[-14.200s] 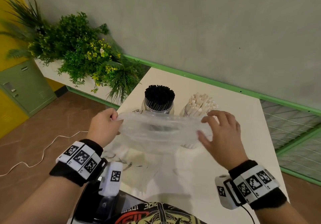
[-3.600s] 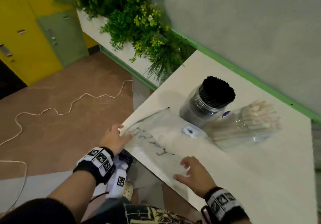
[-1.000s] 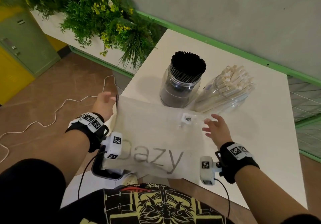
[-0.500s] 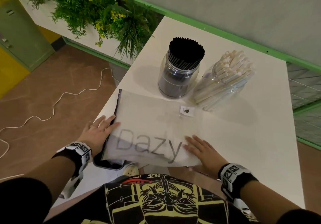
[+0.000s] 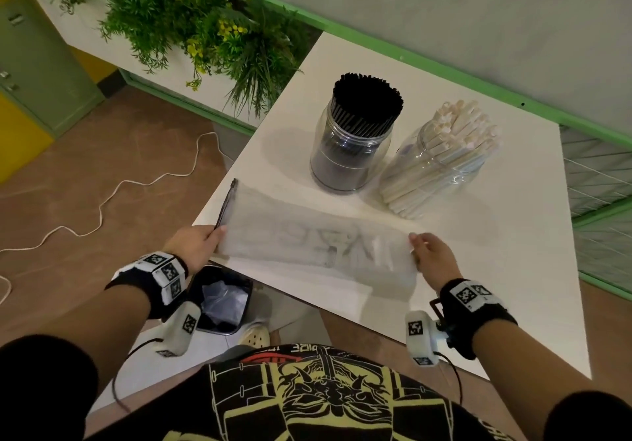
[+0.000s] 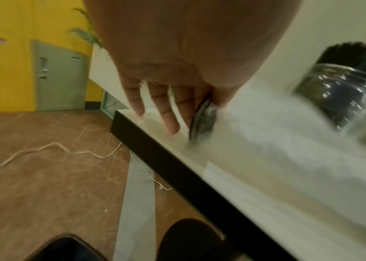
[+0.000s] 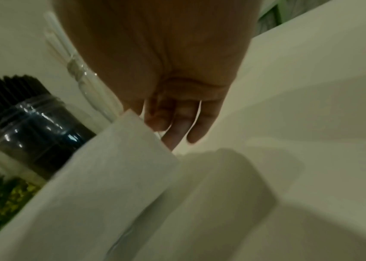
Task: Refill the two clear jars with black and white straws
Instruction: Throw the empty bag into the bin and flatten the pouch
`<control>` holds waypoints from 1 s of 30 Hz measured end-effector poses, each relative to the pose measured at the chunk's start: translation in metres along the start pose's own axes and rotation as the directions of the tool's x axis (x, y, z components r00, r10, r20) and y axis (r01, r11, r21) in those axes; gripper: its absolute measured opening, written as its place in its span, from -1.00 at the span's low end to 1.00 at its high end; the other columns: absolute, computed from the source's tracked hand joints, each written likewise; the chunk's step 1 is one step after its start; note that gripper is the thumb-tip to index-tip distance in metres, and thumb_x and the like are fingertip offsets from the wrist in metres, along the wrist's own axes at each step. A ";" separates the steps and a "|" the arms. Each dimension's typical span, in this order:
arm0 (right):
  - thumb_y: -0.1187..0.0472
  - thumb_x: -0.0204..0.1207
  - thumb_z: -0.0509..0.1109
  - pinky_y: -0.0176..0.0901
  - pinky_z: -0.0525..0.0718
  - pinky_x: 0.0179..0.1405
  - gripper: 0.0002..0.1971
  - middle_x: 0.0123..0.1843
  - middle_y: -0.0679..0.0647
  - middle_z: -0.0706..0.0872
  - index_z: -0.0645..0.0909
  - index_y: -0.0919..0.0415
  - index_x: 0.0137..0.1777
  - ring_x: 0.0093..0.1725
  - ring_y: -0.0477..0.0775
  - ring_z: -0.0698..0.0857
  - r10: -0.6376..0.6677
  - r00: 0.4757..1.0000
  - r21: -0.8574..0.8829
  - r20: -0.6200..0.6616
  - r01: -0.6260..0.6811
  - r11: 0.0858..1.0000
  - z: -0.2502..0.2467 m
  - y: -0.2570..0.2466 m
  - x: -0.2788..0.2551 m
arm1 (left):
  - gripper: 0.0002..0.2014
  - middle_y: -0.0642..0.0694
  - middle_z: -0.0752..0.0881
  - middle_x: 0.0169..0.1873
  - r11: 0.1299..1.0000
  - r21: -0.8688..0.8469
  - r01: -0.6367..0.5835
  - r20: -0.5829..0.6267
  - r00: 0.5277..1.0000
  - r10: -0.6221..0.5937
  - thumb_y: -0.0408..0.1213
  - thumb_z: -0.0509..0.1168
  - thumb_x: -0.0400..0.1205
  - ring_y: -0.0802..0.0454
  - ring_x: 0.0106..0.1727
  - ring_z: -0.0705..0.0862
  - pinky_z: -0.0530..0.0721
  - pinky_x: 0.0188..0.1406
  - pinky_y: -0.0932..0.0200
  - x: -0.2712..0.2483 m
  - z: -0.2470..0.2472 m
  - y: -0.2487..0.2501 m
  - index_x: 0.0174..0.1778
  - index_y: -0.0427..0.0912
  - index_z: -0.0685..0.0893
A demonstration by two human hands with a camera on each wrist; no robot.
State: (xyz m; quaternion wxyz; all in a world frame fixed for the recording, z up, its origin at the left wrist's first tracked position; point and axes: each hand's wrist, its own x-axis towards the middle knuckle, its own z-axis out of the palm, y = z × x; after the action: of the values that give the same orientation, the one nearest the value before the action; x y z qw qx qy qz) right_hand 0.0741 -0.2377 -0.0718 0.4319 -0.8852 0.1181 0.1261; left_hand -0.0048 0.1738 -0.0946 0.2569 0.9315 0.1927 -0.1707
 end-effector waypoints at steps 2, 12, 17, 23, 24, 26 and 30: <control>0.08 0.65 0.29 0.01 0.57 0.04 -0.80 -0.09 0.13 0.66 0.57 0.20 0.11 -0.11 0.09 0.59 -0.114 0.971 -0.032 -0.210 0.110 0.993 -0.001 -0.007 -0.001 | -0.56 -0.20 0.64 -0.23 0.998 0.043 0.049 0.017 0.999 -0.049 0.02 0.00 0.73 -0.14 -0.14 0.53 0.45 -0.10 0.07 0.003 -0.002 0.005 -0.32 -0.16 0.55; -0.15 0.53 0.31 0.33 0.14 0.56 -0.08 0.71 0.08 -0.26 -0.25 -0.08 0.67 0.67 0.37 -0.14 -0.111 0.908 -0.748 0.403 0.397 0.532 0.090 -0.029 -0.035 | -0.34 -0.25 0.46 0.19 0.945 0.315 -0.087 -0.191 0.970 0.153 -0.48 0.28 0.41 -0.32 0.18 0.49 0.64 0.04 -0.20 -0.004 0.007 0.038 0.46 -0.04 0.40; 0.08 0.69 0.12 0.35 0.04 0.61 -0.39 0.73 0.06 -0.18 -0.05 -0.20 0.66 0.67 0.37 -0.15 0.045 0.920 -0.629 0.389 0.229 0.743 0.101 -0.031 -0.010 | -0.29 -0.12 0.26 0.46 0.889 0.413 -0.201 0.143 0.978 0.155 -0.44 0.18 0.55 -0.22 0.36 0.43 0.59 0.22 -0.12 -0.012 0.015 0.059 0.60 0.08 0.13; 0.17 0.70 0.07 -0.15 0.17 0.61 -0.50 0.62 0.01 0.34 0.22 0.09 0.65 0.59 -0.05 0.31 -0.219 0.878 0.294 0.426 0.095 0.951 0.089 -0.077 -0.030 | -0.16 -0.16 0.38 0.55 0.958 -0.278 0.070 0.359 0.932 0.037 0.45 -0.02 0.53 -0.19 0.40 0.52 0.45 0.39 -0.06 -0.022 0.004 0.100 0.65 0.07 0.03; 0.20 0.67 0.06 0.01 0.31 0.58 -0.52 0.55 0.10 0.47 0.33 0.17 0.59 0.52 0.03 0.46 -0.164 0.872 0.441 0.462 -0.065 0.895 0.092 -0.088 -0.038 | -0.11 -0.07 0.48 0.49 0.868 -0.480 0.131 0.410 0.908 0.089 0.54 -0.02 0.42 -0.11 0.34 0.58 0.50 0.32 -0.05 -0.028 0.000 0.113 0.62 0.14 0.09; 0.40 0.64 0.03 0.09 0.55 0.42 -0.60 0.36 0.33 0.63 0.46 0.40 0.43 0.33 0.19 0.64 -0.099 0.842 0.604 0.530 -0.293 0.741 0.094 -0.115 -0.049 | -0.25 0.07 0.65 0.29 0.643 -0.743 0.184 0.407 0.887 0.216 0.48 0.12 0.41 0.04 0.17 0.69 0.67 0.05 0.01 -0.036 -0.007 0.139 0.48 0.22 0.28; 0.50 0.61 0.11 -0.22 0.71 0.04 -0.67 0.10 0.04 0.78 0.57 0.22 0.24 0.11 -0.03 0.75 -0.229 0.906 0.680 0.356 -0.083 0.728 0.073 -0.148 -0.052 | -0.24 -0.14 0.73 0.19 0.303 -0.952 0.047 0.087 0.989 0.122 -0.05 0.59 0.31 -0.07 0.15 0.75 0.78 -0.12 0.02 -0.022 -0.008 0.154 0.40 -0.11 0.44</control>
State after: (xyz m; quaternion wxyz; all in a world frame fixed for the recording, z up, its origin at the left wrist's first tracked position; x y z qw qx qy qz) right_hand 0.0635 -0.0856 0.0104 0.7455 -0.6205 0.0253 0.2422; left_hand 0.0469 0.0500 -0.0152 0.7736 0.5899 0.2156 -0.0841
